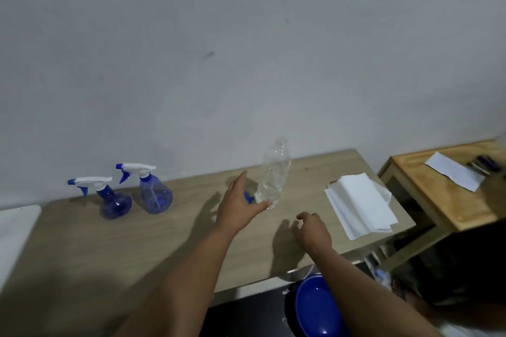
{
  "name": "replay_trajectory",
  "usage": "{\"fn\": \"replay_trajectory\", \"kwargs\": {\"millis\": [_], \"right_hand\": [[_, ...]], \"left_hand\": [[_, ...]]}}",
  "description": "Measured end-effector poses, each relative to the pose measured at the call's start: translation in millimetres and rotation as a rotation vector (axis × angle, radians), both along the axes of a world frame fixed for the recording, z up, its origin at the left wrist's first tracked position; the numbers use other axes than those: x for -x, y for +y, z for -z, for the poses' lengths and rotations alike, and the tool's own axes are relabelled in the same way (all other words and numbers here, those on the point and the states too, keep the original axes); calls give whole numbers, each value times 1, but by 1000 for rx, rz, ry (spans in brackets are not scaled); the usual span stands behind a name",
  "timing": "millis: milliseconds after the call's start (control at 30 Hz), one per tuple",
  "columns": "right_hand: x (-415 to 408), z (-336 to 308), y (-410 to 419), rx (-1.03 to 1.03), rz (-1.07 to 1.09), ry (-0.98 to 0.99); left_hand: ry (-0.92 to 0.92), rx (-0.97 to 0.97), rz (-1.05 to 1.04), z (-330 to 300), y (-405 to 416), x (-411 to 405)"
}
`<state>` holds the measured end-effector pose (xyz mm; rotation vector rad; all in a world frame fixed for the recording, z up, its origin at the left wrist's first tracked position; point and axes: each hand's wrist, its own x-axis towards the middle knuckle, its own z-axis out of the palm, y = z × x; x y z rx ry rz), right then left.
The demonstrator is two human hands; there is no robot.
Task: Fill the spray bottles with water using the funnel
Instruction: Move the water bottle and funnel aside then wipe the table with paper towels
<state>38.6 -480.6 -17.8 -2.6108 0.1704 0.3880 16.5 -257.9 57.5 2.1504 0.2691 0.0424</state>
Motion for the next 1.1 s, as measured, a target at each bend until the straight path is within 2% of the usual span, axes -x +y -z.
{"fn": "replay_trajectory", "kwargs": {"millis": [100,200,433,600,733,833,1000,1100], "right_hand": [[-17,6,-19,143,-132,95],[-30,14,-28,179,-243,136],[-40,30,-29,236,-433,39],[-42,32,-29,202,-446,35],[-54,21,-34,32,-259,85],[-82,-12,-33,-158,-155,100],[-137,-106,-19,-546,-24,-85],[-149,-171,-5,-753,-85,-210]], "left_hand": [[-30,42,9,-13,-23,-28],[-73,76,-11,-22,-40,-49],[-113,147,-97,-31,-53,-72],[-101,189,-101,-31,-57,-74],[-85,197,-114,-32,-56,-71],[-79,204,-115,-30,-56,-69],[-81,162,-114,-36,-60,-68],[-78,163,-115,-37,-59,-69]]}}
